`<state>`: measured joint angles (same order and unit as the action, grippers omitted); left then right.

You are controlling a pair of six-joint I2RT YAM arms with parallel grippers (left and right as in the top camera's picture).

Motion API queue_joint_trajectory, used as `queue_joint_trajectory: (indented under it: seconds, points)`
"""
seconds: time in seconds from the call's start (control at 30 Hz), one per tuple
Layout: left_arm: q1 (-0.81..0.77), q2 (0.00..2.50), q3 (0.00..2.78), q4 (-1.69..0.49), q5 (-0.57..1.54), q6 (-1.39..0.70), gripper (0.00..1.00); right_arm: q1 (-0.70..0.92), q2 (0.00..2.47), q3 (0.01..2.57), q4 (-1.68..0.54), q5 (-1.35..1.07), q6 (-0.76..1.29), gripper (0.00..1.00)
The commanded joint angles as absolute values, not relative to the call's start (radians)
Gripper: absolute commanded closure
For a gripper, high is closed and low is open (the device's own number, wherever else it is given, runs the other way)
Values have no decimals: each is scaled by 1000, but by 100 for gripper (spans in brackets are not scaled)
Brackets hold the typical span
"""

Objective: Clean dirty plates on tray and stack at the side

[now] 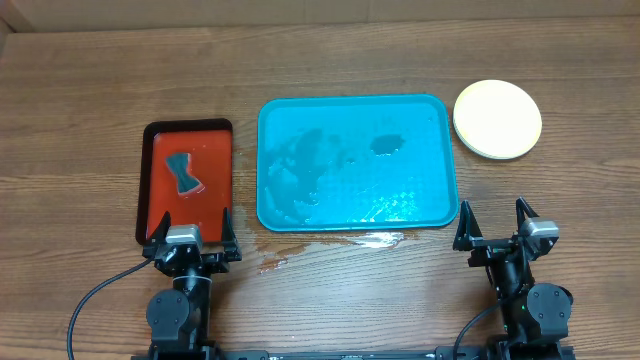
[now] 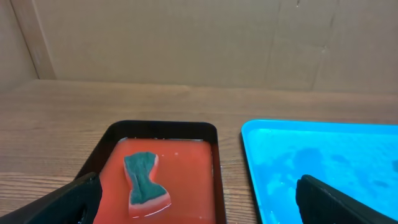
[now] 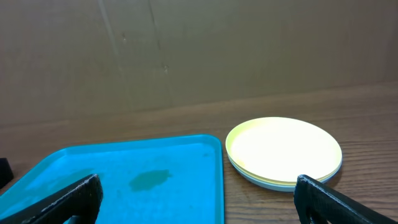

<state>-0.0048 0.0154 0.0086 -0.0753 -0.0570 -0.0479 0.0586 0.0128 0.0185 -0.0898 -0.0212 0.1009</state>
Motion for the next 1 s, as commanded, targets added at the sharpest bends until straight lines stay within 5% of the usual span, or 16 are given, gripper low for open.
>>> queue_joint_trajectory:
  seconds: [0.0, 0.73, 0.97]
  points:
    - [0, 4, 5, -73, -59, -22, 0, 55, 3, 8, -84, -12, 98, 0]
    - [0, 4, 5, -73, -59, -22, 0, 55, 3, 8, -84, -2, 97, 0]
    - [0, 4, 5, -73, -59, -22, 1, 57, 3, 8, -86, -6, -39, 0]
